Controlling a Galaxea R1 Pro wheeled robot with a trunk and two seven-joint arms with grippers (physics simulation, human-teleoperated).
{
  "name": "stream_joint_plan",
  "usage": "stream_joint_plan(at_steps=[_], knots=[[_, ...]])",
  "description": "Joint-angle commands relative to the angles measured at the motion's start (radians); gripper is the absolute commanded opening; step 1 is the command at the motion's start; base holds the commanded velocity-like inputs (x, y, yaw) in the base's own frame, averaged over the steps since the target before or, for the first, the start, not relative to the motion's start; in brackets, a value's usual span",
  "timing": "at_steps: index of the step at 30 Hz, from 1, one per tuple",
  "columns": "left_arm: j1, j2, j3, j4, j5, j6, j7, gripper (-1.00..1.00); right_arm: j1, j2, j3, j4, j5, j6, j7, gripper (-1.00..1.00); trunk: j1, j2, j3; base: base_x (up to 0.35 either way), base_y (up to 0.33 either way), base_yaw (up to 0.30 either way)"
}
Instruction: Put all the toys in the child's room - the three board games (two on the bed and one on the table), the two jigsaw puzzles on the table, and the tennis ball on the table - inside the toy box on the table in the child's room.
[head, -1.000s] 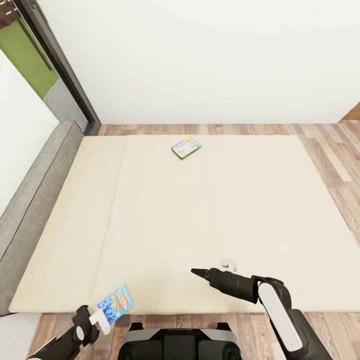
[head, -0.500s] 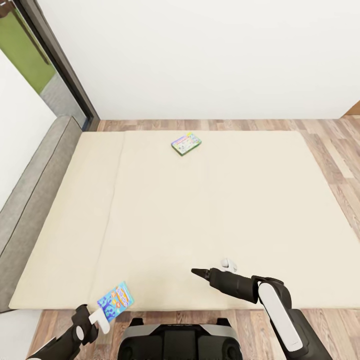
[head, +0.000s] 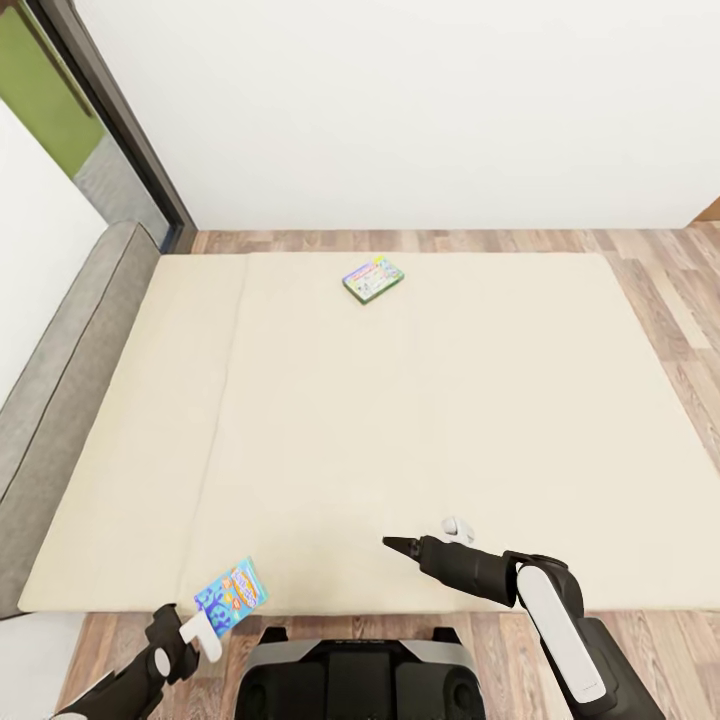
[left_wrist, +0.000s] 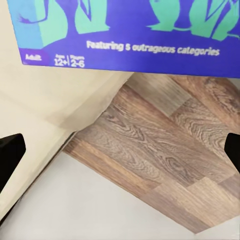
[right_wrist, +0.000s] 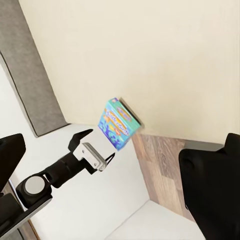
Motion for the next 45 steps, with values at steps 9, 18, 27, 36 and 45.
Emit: stream_joint_plan(at_steps=[9, 18, 27, 36, 45], knots=[[-0.001, -0.002, -0.005, -0.004, -0.005, 0.024, 0.086, 1.00, 0.000, 0.000, -0.008, 0.001, 0.010, 0.003, 0.009, 1.00, 0.000, -0.001, -0.016, 0.000, 0.000, 0.000], [-0.002, -0.003, -0.004, -0.010, -0.007, 0.047, 0.108, 1.00, 0.000, 0.000, -0.012, 0.001, 0.010, 0.003, 0.009, 1.00, 0.000, -0.001, -0.031, 0.000, 0.000, 0.000], [-0.002, -0.005, -0.004, -0.034, -0.007, 0.050, 0.111, 1.00, 0.000, 0.000, -0.013, 0.001, 0.010, 0.004, 0.009, 1.00, 0.000, -0.001, -0.045, 0.000, 0.000, 0.000], [-0.002, -0.005, -0.006, -0.090, -0.007, 0.069, 0.110, 1.00, 0.000, 0.000, -0.013, 0.001, 0.009, 0.001, 0.009, 1.00, 0.000, -0.001, -0.055, 0.000, 0.000, 0.000], [-0.002, -0.005, -0.006, -0.118, -0.007, 0.083, 0.111, 1.00, 0.000, -0.001, -0.013, -0.001, 0.008, 0.001, 0.010, 1.00, 0.000, -0.001, -0.056, 0.000, 0.000, 0.000]])
